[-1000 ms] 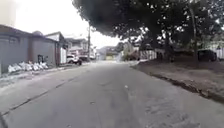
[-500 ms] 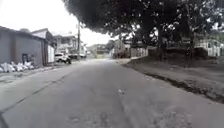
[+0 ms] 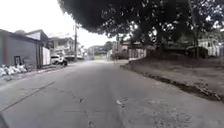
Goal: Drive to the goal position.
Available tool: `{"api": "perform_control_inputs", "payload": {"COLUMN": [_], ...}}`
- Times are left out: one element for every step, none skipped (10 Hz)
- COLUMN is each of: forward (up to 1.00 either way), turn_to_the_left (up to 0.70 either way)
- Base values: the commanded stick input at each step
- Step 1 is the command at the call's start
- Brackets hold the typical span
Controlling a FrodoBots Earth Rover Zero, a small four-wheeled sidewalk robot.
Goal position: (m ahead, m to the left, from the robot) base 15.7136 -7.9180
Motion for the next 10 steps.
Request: {"api": "perform_control_inputs", "payload": {"forward": [0.85,0.85,0.85,0.85,0.85,0.85,0.85,0.85,0.85,0.85], "turn_to_the_left": [0.0,0.0,0.0,0.0,0.0,0.0,0.0,0.0,0.0,0.0]}}
